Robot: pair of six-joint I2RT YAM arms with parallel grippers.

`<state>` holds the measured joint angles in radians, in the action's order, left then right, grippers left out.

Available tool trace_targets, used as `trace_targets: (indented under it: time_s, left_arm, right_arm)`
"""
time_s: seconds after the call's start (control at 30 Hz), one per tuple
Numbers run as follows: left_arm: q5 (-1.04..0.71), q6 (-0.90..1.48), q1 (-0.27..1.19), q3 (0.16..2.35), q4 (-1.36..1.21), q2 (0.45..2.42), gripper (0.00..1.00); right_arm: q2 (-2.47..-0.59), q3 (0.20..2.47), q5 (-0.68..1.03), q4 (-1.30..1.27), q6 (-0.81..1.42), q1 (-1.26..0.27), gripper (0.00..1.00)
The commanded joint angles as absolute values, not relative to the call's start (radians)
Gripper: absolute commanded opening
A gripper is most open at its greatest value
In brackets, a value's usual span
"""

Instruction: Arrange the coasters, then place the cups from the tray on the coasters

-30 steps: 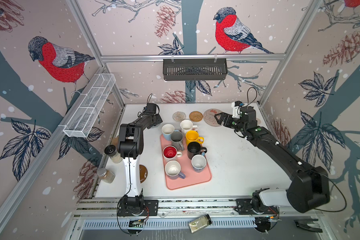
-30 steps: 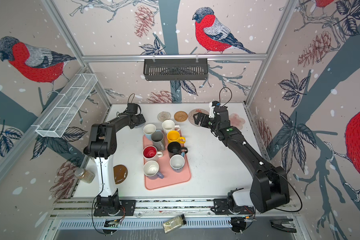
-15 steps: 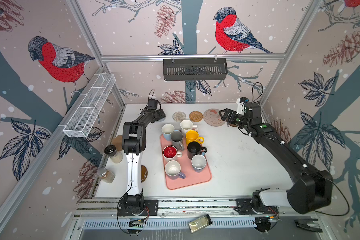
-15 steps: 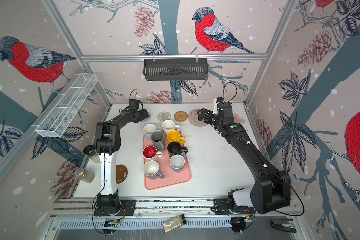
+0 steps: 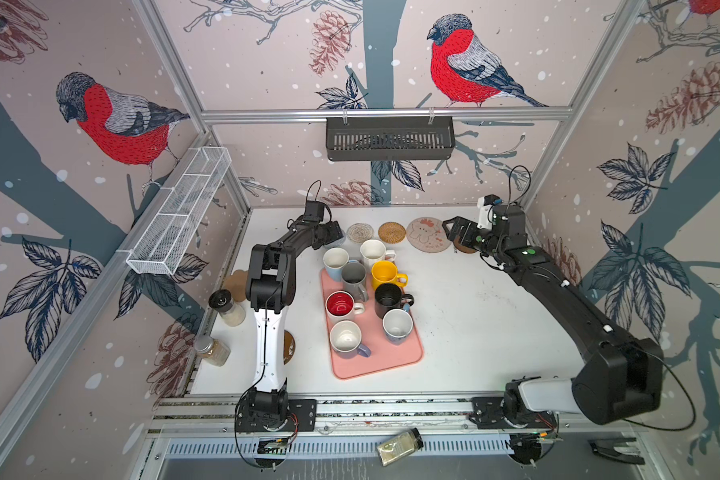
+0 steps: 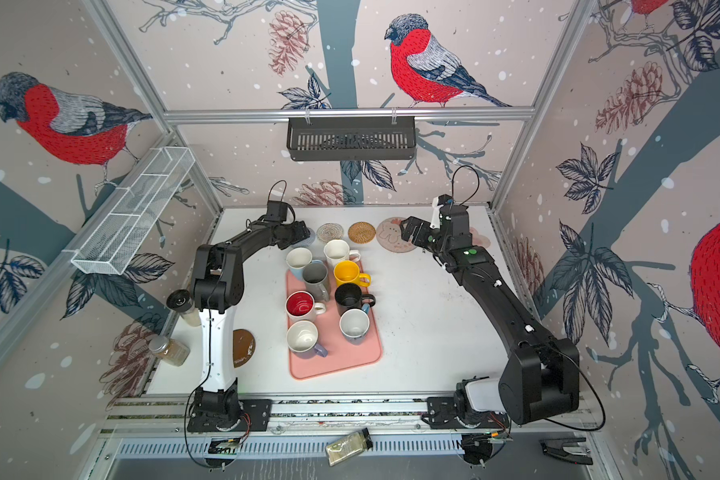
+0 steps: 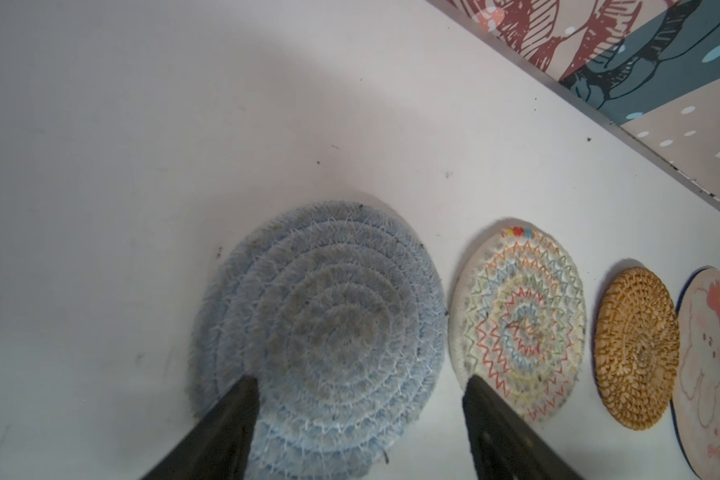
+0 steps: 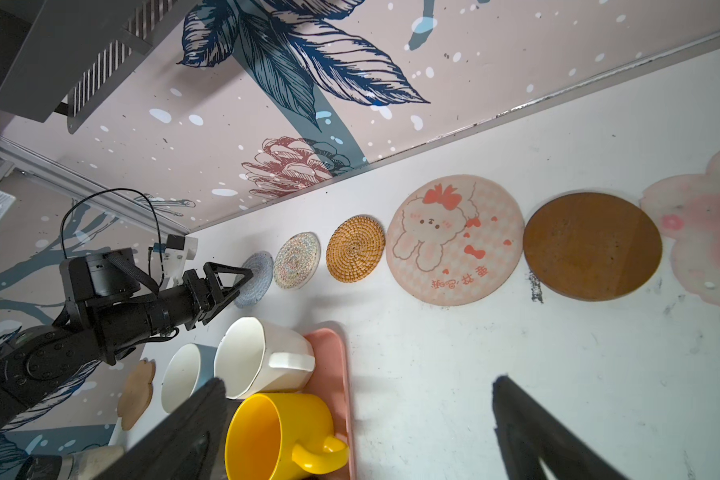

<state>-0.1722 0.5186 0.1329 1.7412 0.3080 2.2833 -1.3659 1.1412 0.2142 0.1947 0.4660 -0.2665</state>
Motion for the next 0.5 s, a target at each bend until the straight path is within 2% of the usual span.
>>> trace_targets:
  time_s: [0.0,0.1,0.17,0.37,0.4,0.47]
  left_arm:
    - [-0.146,0.526,0.117,1.729,0.458,2.259,0.85]
    - [-0.133,0.517,0.103,1.747,0.464,2.219,0.94]
    - [-0.139,0.509,0.094,1.784,0.490,2.199,0.97]
    - [-0.147,0.491,0.086,1.827,0.534,2.118,0.96]
    - [-0.153,0.488,0.086,1.824,0.536,2.113,0.95]
    - [-0.160,0.484,0.086,1.820,0.556,2.123,0.86]
  right_arm:
    - [-1.371,1.152,0.239,0.167,0.448,-0.266,0.99]
    - [-1.371,1.154,0.241,0.168,0.451,-0.266,0.99]
    - [-1.368,1.151,0.245,0.167,0.455,-0.266,0.99]
    - [-1.355,1.123,0.265,0.138,0.474,-0.267,0.99]
    - [-1.351,1.114,0.267,0.129,0.478,-0.268,0.99]
    - [-1.342,1.098,0.271,0.115,0.483,-0.268,0.99]
